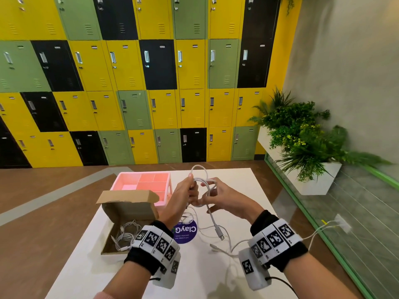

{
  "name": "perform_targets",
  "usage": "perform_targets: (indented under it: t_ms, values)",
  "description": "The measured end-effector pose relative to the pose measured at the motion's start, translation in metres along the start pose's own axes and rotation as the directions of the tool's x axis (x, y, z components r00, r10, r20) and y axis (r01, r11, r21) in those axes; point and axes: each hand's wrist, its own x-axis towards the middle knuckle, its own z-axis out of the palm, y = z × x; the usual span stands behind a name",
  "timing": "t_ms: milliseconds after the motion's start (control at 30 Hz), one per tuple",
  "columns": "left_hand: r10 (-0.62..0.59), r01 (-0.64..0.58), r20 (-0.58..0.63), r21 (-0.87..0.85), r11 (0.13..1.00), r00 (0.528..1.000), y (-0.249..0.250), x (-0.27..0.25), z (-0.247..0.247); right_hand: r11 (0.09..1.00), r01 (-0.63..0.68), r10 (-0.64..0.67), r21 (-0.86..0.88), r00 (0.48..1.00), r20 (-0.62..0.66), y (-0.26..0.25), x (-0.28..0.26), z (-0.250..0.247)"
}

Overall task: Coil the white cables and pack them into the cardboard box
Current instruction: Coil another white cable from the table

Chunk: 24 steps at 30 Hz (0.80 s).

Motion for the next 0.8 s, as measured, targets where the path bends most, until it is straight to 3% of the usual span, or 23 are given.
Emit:
perform_targets:
  t_ms: [100, 233, 367, 533, 667, 800]
  values:
    - [0.013, -0.013, 0.003, -0.002, 1.0, 1.0, 0.001, 0.0, 0.0, 1.0, 0.013, -0.013, 0.004, 1.0, 0.0, 0.0, -0.002, -0.001]
    - [0.067, -0.066, -0.048, 0.03, 0.997, 0.997, 0.0, -0.001, 0.002, 0.998, -0.068, 0.067, -0.007, 0.989, -0.131, 0.001, 0.001, -0.003]
    - [0.178, -0.15, -0.151, 0.183, 0.972, 0.972, -0.01, -0.001, 0.006, 0.992, -0.123, 0.118, -0.023, 0.979, -0.168, -0.008, 0.0, -0.006]
    - [0.259, -0.192, -0.188, 0.313, 0.93, 0.947, -0.008, -0.004, 0.011, 0.962, -0.029, -0.056, -0.272, 0.953, -0.297, -0.012, 0.001, -0.007]
    - [0.258, -0.188, -0.167, 0.346, 0.919, 0.952, -0.008, -0.003, 0.01, 0.899, 0.159, -0.248, -0.408, 0.953, -0.174, -0.016, -0.002, -0.002]
    - [0.242, -0.169, -0.175, 0.352, 0.921, 0.954, -0.013, -0.002, 0.003, 0.869, 0.291, -0.327, -0.4, 0.945, -0.023, -0.022, -0.009, -0.007]
